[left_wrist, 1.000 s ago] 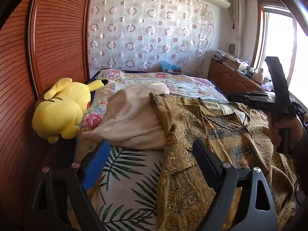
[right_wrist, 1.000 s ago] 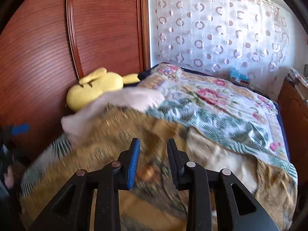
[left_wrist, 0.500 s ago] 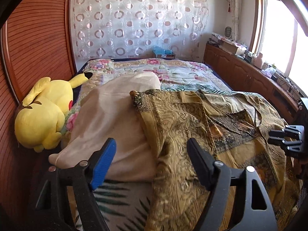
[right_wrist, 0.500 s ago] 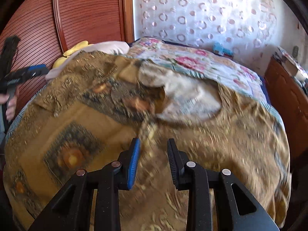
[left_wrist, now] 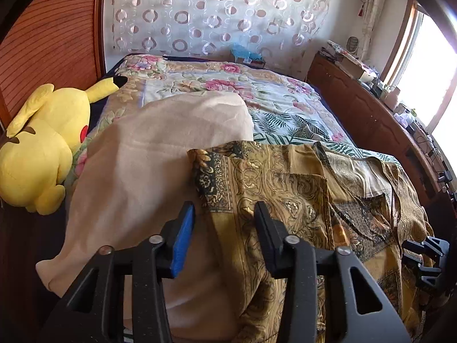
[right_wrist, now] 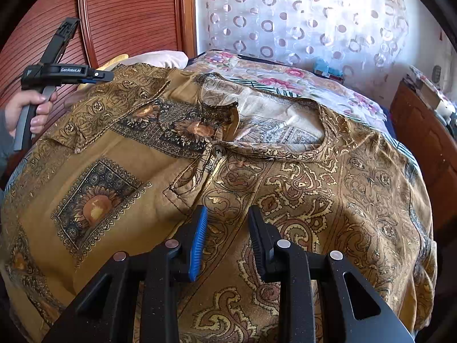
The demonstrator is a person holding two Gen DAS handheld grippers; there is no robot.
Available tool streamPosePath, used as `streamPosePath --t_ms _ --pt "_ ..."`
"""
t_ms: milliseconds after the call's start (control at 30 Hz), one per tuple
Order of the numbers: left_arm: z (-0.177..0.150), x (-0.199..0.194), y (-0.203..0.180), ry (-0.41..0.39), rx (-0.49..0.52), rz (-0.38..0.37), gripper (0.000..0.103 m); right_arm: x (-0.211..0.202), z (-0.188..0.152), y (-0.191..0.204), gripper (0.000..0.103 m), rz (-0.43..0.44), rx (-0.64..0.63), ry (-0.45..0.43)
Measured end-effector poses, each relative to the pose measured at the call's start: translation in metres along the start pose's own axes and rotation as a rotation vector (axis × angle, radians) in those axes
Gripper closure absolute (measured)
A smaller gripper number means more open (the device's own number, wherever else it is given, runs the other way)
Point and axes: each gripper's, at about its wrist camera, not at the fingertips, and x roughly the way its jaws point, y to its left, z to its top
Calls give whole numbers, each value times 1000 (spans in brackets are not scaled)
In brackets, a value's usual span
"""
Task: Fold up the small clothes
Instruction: 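Grasp the shirt side with the left tool and fold it toward the center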
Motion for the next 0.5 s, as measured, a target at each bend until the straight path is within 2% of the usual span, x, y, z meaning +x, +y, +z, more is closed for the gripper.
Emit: streamPosePath --t_ms 67,100,200,367,500 --pt "1 2 -2 15 4 -7 94 -1 0 0 73 0 -1 0" --pt "1 -1 -5 9 23 -5 98 -1 0 0 73 0 -1 1" --pt "8 -12 -14 -19 77 1 100 -2 0 0 73 0 -4 1" --pt "31 -36 -15 -106 97 37 100 -2 -1 -1 73 0 -6 2" --pt "37 -32 -19 -98 148 98 100 -4 -1 -3 73 1 -10 2"
